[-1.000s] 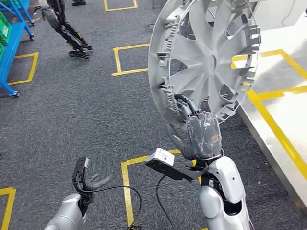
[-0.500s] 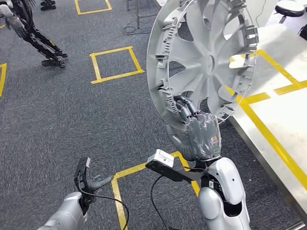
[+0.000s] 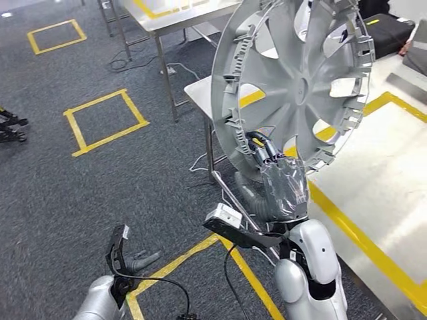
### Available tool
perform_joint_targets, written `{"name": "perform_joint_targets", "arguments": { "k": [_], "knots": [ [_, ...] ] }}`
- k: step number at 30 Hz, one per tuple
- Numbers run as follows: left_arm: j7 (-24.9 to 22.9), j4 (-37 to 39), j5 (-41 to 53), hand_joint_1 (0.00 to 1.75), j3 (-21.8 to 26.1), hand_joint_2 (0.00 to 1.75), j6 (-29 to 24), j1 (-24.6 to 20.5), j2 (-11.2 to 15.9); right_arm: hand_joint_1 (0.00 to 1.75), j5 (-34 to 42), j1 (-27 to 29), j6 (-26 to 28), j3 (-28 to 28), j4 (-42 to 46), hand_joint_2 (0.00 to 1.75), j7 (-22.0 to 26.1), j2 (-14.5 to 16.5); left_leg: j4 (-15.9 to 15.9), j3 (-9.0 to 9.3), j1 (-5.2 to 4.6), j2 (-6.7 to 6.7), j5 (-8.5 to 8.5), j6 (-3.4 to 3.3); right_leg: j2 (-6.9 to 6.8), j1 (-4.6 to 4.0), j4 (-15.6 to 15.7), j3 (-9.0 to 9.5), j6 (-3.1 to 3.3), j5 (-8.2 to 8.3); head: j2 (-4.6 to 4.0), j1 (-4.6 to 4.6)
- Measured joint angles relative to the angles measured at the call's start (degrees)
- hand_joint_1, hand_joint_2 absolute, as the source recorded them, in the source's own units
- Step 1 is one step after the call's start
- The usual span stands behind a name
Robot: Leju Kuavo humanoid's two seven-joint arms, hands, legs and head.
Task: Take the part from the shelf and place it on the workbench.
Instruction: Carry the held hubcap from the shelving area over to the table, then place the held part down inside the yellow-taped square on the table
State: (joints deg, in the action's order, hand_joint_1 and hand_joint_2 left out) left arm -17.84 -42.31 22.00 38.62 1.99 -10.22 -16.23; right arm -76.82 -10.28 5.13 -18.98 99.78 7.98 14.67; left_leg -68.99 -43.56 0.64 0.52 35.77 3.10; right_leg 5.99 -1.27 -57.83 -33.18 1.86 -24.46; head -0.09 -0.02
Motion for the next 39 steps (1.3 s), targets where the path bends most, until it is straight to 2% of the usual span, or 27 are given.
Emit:
{"name": "perform_joint_targets", "arguments": {
  "k": [2,3,4,5,6,8,10,11,12,13,14,16,17,18,19,21,23,25,26,27,28,30,32,34,36,37,39],
  "knots": [
    [-0.9,-2.2,-0.6,0.00,-2.6,1.75,-1.1,0.9,-0.7,1.75,-0.1,0.1,0.4,0.4,0.0,1.75,0.3,0.0,8.3,-0.36,0.37,1.72,-11.76,0.38,1.28,0.20,-0.7,1.66,-0.63,-2.32,-0.01,-0.26],
    [-0.7,-2.6,-0.3,0.00,-3.2,1.75,-1.4,1.0,-1.0,1.75,-0.1,0.1,0.6,0.5,0.1,1.75,0.4,0.0,11.5,-0.35,0.52,2.46,-16.57,0.36,1.92,0.23,-1.0,1.89,-0.85,-3.56,-0.01,-0.43],
    [-0.5,-3.0,0.0,0.00,-3.5,1.75,-1.6,0.9,-1.3,1.75,-0.1,0.0,0.7,0.7,0.1,1.75,0.4,0.0,13.4,-0.30,0.62,2.72,-18.90,0.18,2.58,0.28,-1.2,2.26,-0.97,-4.67,-0.01,-0.59],
    [-0.4,-3.4,0.2,0.00,-3.9,1.75,-1.7,0.7,-1.5,1.75,0.0,0.1,0.7,0.8,0.3,1.75,0.4,0.1,14.1,0.07,0.70,2.53,-19.69,-0.13,3.11,0.26,-1.1,2.47,-1.13,-5.65,0.00,-0.68],
    [-0.2,-3.9,0.3,0.00,-4.2,1.75,-1.8,0.5,-1.7,1.75,0.0,0.1,0.7,0.9,0.4,1.75,0.4,0.1,13.9,0.44,0.74,2.19,-19.76,-0.47,2.51,0.26,-1.0,2.92,-1.32,-6.34,-0.01,-0.70],
    [0.0,-4.4,0.4,0.00,-4.7,1.75,-1.7,0.1,-2.0,1.75,0.0,0.2,0.7,1.1,0.6,1.75,0.5,0.1,13.8,1.42,0.75,1.26,-19.82,-1.39,-1.10,0.22,-3.4,2.56,-2.00,-8.19,-0.02,-0.29],
    [0.2,-4.6,0.8,0.00,-4.8,1.75,-1.7,-0.1,-2.1,1.75,0.0,0.2,0.7,1.2,0.7,1.75,0.6,0.1,13.7,2.47,0.57,0.18,-18.80,-1.99,-4.61,0.31,-10.2,-1.32,-2.65,-11.21,-0.01,0.13],
    [0.3,-4.6,1.1,0.00,-4.7,1.75,-1.7,-0.1,-2.0,1.75,0.0,0.2,0.7,1.2,0.6,1.75,0.6,0.1,13.6,3.00,0.53,-0.41,-18.18,-2.10,-5.13,0.38,-13.8,-3.90,-2.82,-12.22,-0.01,0.15],
    [0.5,-4.6,1.4,0.00,-4.6,1.75,-1.6,-0.2,-2.0,1.75,0.1,0.2,0.7,1.3,0.6,1.75,0.6,0.1,13.6,3.56,0.53,-1.00,-17.52,-2.13,-5.31,0.42,-16.0,-6.09,-2.92,-12.11,0.00,0.16],
    [0.6,-4.5,1.7,0.00,-4.5,1.75,-1.6,-0.2,-1.9,1.75,0.1,0.2,0.7,1.5,0.6,1.75,0.5,0.1,13.6,4.20,0.53,-1.52,-16.83,-2.14,-5.41,0.46,-16.0,-7.37,-3.00,-10.55,-0.01,0.17],
    [0.8,-4.5,1.9,0.00,-4.4,1.75,-1.6,-0.3,-1.9,1.75,0.1,0.3,0.8,1.7,0.6,1.75,0.4,0.1,13.5,4.98,0.53,-2.00,-16.10,-2.09,-5.65,0.48,-13.8,-7.57,-3.05,-7.77,-0.01,0.18],
    [1.2,-4.4,2.3,0.00,-4.2,1.75,-1.5,-0.5,-1.9,1.75,0.0,0.3,0.9,2.0,0.6,1.75,0.2,0.1,13.3,6.83,0.40,-3.00,-14.55,-1.80,-7.74,0.37,-5.8,-5.95,-3.19,-1.11,-0.02,0.26],
    [1.3,-4.4,2.5,0.00,-4.1,1.75,-1.5,-0.6,-1.9,1.75,-0.2,0.3,1.0,2.0,0.7,1.75,0.1,0.1,13.1,7.57,0.21,-3.38,-13.88,-1.56,-8.82,0.28,-2.6,-4.94,-3.13,1.03,-0.02,0.33],
    [1.4,-4.4,2.6,0.00,-3.9,1.75,-1.4,-0.6,-1.9,1.75,-0.6,0.3,1.1,2.1,0.7,1.75,-0.1,0.1,13.0,8.10,0.02,-3.79,-13.36,-1.29,-9.59,0.19,-0.8,-4.33,-3.02,2.07,-0.02,0.30],
    [1.4,-4.3,2.9,0.00,-3.7,1.75,-1.3,-0.7,-1.8,1.75,-1.4,0.2,1.3,2.2,0.8,1.75,-0.5,0.1,12.9,8.39,-0.16,-4.26,-13.00,-1.00,-9.63,0.08,-0.4,-4.15,-2.88,2.09,-0.02,0.24],
    [1.6,-4.3,3.6,0.00,-3.2,1.75,-1.0,-0.9,-1.9,1.75,-3.7,0.2,1.5,2.3,1.1,1.75,-1.9,0.1,12.8,8.58,-0.11,-5.16,-12.35,-0.39,-8.15,0.21,-0.4,-4.20,-2.29,1.95,-0.01,0.02],
    [2.0,-4.6,4.3,0.00,-2.8,1.75,0.1,-0.8,-2.2,1.75,-6.9,0.2,1.4,2.5,1.5,1.75,-3.7,0.1,10.5,7.53,0.12,-3.88,-10.73,0.13,-6.64,0.52,-0.2,-4.10,-1.68,1.90,-0.01,-0.14],
    [2.3,-5.5,4.6,0.00,-2.5,1.75,1.6,0.2,-2.4,1.75,-9.7,0.0,1.0,2.8,1.7,1.75,-4.9,0.2,3.6,3.77,0.27,-1.80,-7.80,0.49,-5.04,0.71,-0.1,-3.96,-1.21,1.79,-0.01,-0.48],
    [2.0,-6.1,4.5,0.00,-2.3,1.75,2.0,0.8,-2.6,1.75,-10.7,0.0,0.6,3.0,1.6,1.75,-5.3,0.2,-0.3,1.38,0.27,-1.46,-6.58,0.61,-4.19,0.71,-0.1,-3.91,-1.05,1.74,-0.01,-0.62],
    [1.6,-6.7,4.3,0.00,-2.3,1.75,2.3,1.5,-2.6,1.75,-11.5,0.0,0.1,3.2,1.6,1.75,-5.9,0.2,-3.2,-0.64,0.26,-1.34,-6.10,0.65,-3.23,0.69,-0.1,-3.82,-0.96,1.66,-0.01,-0.70],
    [1.3,-7.3,4.0,0.00,-2.3,1.75,2.4,2.0,-2.6,1.75,-12.1,0.0,-0.6,3.4,1.5,1.75,-6.9,0.1,-4.1,-1.74,0.25,-1.26,-6.72,0.54,-2.31,0.66,-0.1,-3.70,-0.91,1.58,-0.01,-0.70],
    [0.9,-8.4,3.5,0.00,-2.3,1.75,2.4,2.5,-2.6,1.75,-12.7,-0.3,-2.2,3.8,1.4,1.75,-10.2,-0.3,0.3,-0.62,0.20,-0.44,-10.65,-0.12,-0.71,0.65,-0.1,-3.39,-1.00,1.41,-0.01,-0.73],
    [0.4,-9.1,3.2,0.00,-2.2,1.75,1.9,2.5,-2.5,1.75,-12.8,-0.7,-3.5,3.9,1.2,1.75,-13.2,-1.2,7.9,2.75,0.24,1.97,-14.15,-0.99,0.59,0.61,-0.3,-3.30,-1.37,1.10,0.00,-0.72],
    [1.0,-8.3,2.3,0.00,-1.3,1.75,0.9,2.1,-1.6,1.75,-12.9,-1.0,-4.2,4.3,0.8,1.75,-13.8,-2.2,11.8,4.87,0.20,3.30,-14.68,-1.48,1.73,0.60,-0.6,-3.47,-1.88,0.72,0.00,-0.68],
    [3.3,-5.9,0.1,0.00,0.1,1.75,2.7,1.8,1.1,1.75,-12.9,-1.5,-4.9,4.9,-0.3,1.75,-12.8,-3.0,12.4,5.45,0.18,2.27,-14.23,-1.79,2.63,0.68,-0.7,-3.65,-2.39,0.48,0.00,-0.71],
    [4.3,-4.6,-1.3,0.00,0.9,1.75,5.3,2.1,3.4,1.75,-12.9,-1.9,-5.2,5.3,-1.3,1.75,-12.1,-3.3,12.5,5.72,0.25,1.62,-14.12,-2.04,1.90,0.56,-1.1,-3.85,-2.70,0.09,0.00,-0.61],
    [5.1,-2.6,-3.9,0.00,3.0,1.75,12.1,3.5,9.0,1.75,-12.8,-3.2,-5.6,6.2,-4.2,1.75,-10.7,-3.9,12.7,6.41,0.50,-0.03,-13.89,-2.48,-1.62,0.40,-4.9,-5.60,-3.40,-2.17,-0.01,-0.09]
  ]
}}
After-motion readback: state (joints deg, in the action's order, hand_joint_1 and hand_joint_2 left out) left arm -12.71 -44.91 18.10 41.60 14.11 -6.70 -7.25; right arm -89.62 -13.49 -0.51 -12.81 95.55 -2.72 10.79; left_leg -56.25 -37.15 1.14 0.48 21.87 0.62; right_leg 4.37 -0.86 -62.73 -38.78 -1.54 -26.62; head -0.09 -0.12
